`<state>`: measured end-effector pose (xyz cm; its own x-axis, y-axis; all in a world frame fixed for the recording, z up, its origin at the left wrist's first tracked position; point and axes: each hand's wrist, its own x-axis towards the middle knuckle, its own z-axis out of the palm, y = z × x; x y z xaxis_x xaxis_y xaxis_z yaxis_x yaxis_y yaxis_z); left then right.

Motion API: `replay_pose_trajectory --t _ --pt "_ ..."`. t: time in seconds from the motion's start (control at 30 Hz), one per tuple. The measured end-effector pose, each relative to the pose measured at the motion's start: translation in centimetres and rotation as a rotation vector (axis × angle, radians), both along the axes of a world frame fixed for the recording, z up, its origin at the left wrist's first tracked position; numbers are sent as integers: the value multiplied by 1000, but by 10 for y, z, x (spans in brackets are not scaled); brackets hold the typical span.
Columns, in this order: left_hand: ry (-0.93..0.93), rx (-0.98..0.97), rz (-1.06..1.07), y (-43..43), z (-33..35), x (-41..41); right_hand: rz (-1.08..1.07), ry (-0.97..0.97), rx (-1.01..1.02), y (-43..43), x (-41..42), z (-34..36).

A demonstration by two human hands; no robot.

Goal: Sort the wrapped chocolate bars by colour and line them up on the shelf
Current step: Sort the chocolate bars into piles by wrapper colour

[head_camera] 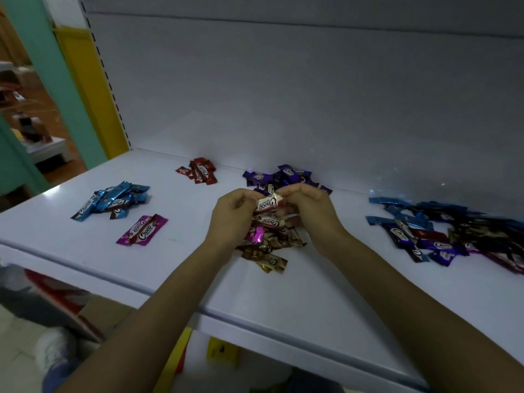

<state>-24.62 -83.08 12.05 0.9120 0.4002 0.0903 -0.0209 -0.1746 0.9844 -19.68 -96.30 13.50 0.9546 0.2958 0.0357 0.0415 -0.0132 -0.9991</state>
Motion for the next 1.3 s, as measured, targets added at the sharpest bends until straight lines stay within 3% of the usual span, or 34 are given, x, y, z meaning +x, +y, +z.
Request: replay_pose_trajectory --t 0.13,0.27,0.5,0.57,0.67,0.77,0.87,0.97,1.2,1.3 --pt "-39 25 -51 -4 -3 -2 74 -101 -48 -3 -4 -8" --pt "-59 51 55 1 -5 -4 -15 -193 -127 -8 -2 -17" --pt "-113 -41 192 16 -7 -4 -130 -494 -774 -12 4 -31" --pt "-151 -57 208 16 -7 -4 -161 -584 -710 -4 -2 -25" --pt "-222 -101 264 20 -3 -9 97 -486 -333 20 -20 -10" --pt "-259 -114 352 37 2 -21 348 -463 -229 56 -33 -1" --pt "-248 -142 405 72 3 -42 387 -409 -144 97 -33 1" --pt "-176 -28 466 113 -10 -73 437 -330 -238 138 -27 -7" --pt "-79 324 607 153 -31 -117 349 -664 -761 190 -27 -19" --pt "-73 490 574 154 -30 -114 301 -788 -801 189 -26 -23"
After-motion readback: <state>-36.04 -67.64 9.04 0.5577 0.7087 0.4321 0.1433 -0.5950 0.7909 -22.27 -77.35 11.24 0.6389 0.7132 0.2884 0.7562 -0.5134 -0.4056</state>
